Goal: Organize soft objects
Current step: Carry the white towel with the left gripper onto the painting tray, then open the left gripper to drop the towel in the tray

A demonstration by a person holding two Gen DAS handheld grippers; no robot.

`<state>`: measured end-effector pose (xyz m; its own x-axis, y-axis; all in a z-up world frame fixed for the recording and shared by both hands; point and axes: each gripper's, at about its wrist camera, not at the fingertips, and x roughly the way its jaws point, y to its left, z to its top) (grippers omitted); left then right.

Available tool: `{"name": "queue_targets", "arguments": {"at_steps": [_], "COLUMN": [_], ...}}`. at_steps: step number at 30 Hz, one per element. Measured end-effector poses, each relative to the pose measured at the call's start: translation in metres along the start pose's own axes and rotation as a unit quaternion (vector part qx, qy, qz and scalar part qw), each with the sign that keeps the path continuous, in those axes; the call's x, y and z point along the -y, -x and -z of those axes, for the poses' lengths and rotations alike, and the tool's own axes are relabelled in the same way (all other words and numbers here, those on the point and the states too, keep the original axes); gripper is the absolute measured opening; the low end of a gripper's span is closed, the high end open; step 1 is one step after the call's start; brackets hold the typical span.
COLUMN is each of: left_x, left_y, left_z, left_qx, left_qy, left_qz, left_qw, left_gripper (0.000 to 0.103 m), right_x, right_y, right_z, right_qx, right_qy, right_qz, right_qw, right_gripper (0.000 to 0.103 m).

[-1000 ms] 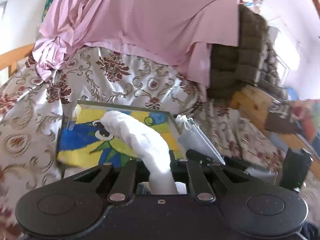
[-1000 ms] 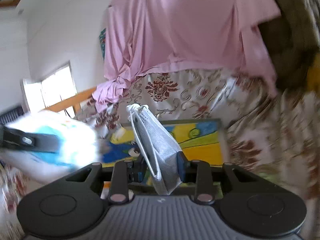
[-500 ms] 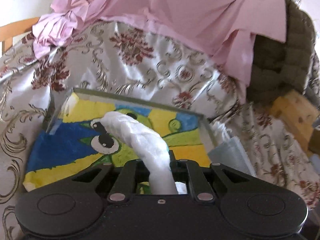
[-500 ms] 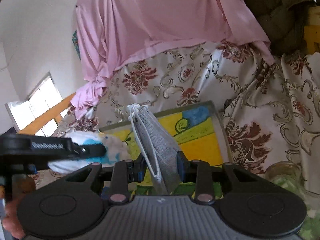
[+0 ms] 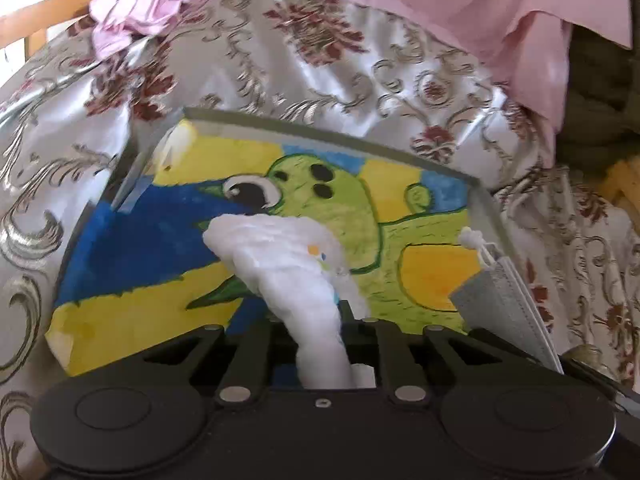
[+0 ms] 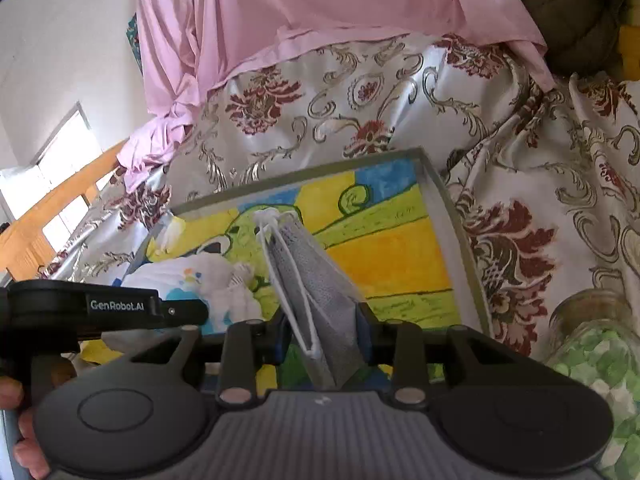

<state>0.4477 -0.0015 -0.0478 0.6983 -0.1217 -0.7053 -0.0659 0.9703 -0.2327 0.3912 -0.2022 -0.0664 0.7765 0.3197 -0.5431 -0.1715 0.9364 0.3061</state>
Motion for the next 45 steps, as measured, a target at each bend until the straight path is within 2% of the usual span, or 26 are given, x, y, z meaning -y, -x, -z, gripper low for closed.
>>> {"name": "queue_targets", "arguments": {"at_steps": [3, 6, 7, 8, 10, 17, 20, 23, 32, 38, 45], "left_x": [-0.003, -0.004, -0.005, -0.006, -0.008, -0.004, -0.002, -0.003, 0.0, 0.007, -0.003], "left_y": [-0.001, 0.001, 0.003, 0.004, 0.012, 0.054, 0.079, 0.107, 0.198, 0.252, 0.291], "left_z": [0.002, 0.003, 0.003, 0.004, 0.004, 0.006, 0.007, 0.009, 0.031, 0.073, 0.129], "left_qx": [-0.008, -0.009, -0.01, -0.012, -0.006, 0.024, 0.044, 0.07, 0.147, 0.208, 0.234], "left_qy": [0.003, 0.002, 0.004, 0.009, 0.019, -0.009, -0.022, -0.027, -0.03, -0.062, -0.06], "left_qz": [-0.015, -0.033, -0.036, -0.04, -0.048, -0.041, -0.038, -0.034, -0.028, -0.041, -0.028], "left_qw": [0.9998, 0.9994, 0.9993, 0.9991, 0.9987, 0.9988, 0.998, 0.9966, 0.9883, 0.9754, 0.9701], "left_gripper": [0.02, 0.031, 0.04, 0.056, 0.069, 0.078, 0.084, 0.086, 0.095, 0.099, 0.101], "right_x": [-0.005, -0.007, -0.007, -0.007, -0.007, -0.008, -0.011, -0.018, -0.045, -0.066, -0.09], "right_y": [-0.001, 0.0, 0.0, 0.002, 0.005, 0.038, 0.063, 0.091, 0.171, 0.213, 0.258], "right_z": [0.001, 0.001, 0.001, 0.002, 0.001, -0.004, -0.008, -0.01, 0.003, 0.036, 0.087], "right_qx": [0.002, 0.003, 0.004, 0.004, 0.004, 0.037, 0.078, 0.119, 0.186, 0.211, 0.251], "right_qy": [0.015, 0.019, 0.019, 0.019, 0.021, 0.021, 0.026, 0.03, 0.024, 0.051, 0.092], "right_qz": [0.007, 0.01, 0.008, 0.009, 0.008, 0.014, 0.031, 0.037, 0.032, 0.038, 0.044], "right_qw": [1.0, 1.0, 1.0, 1.0, 1.0, 0.999, 0.996, 0.992, 0.982, 0.976, 0.962], "right_gripper": [0.044, 0.052, 0.057, 0.061, 0.067, 0.085, 0.098, 0.103, 0.103, 0.103, 0.103]}}
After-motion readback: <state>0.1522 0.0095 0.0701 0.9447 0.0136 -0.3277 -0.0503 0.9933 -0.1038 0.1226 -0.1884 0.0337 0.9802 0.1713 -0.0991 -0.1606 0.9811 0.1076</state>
